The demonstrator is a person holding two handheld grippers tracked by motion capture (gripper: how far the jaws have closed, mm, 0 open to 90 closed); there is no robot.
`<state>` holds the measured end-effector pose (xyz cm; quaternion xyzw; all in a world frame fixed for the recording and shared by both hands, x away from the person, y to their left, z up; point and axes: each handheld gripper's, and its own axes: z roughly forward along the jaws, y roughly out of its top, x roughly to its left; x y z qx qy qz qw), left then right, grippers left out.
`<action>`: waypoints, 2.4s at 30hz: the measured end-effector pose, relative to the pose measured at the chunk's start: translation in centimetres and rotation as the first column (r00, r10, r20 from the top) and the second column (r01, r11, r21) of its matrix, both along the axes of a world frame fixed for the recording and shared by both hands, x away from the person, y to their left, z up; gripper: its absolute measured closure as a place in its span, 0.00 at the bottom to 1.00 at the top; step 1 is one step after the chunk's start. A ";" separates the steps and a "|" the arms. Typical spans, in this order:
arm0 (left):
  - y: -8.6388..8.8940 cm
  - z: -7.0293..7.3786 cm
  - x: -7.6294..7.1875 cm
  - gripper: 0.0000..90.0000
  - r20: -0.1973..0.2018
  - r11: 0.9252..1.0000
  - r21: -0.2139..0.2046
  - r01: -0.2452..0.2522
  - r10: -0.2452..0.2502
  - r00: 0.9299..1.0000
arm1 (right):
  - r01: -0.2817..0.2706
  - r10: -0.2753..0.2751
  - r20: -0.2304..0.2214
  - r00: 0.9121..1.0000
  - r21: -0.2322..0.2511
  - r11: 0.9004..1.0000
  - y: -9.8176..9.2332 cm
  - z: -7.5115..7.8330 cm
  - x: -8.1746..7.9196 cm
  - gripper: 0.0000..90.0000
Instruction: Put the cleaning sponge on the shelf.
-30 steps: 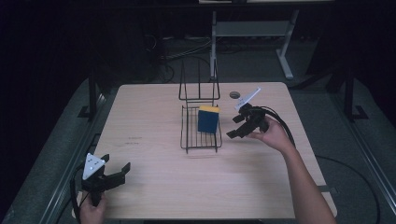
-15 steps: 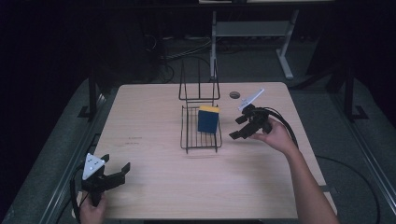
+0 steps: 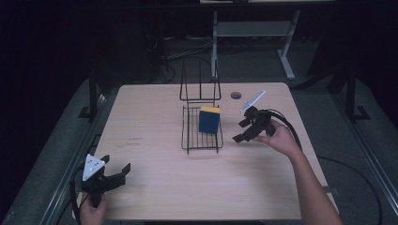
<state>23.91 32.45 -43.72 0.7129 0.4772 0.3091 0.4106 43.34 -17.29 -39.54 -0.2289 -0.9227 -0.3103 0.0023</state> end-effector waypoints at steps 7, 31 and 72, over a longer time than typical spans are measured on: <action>0.0 0.0 0.0 0.16 0.002 1.000 0.002 0.002 -0.002 1.000 | 0.000 0.000 0.003 1.000 -0.009 1.000 -0.3 -0.4 -0.4 0.21; -0.1 0.0 -0.1 0.16 0.000 1.000 0.003 0.003 -0.003 1.000 | 0.020 -0.020 -0.002 1.000 0.002 1.000 -2.4 -1.6 -2.7 0.20; -0.1 0.0 -0.1 0.16 0.001 1.000 0.009 0.007 -0.007 1.000 | 0.074 -0.075 0.005 0.997 0.037 0.997 -6.0 -3.6 -7.2 0.20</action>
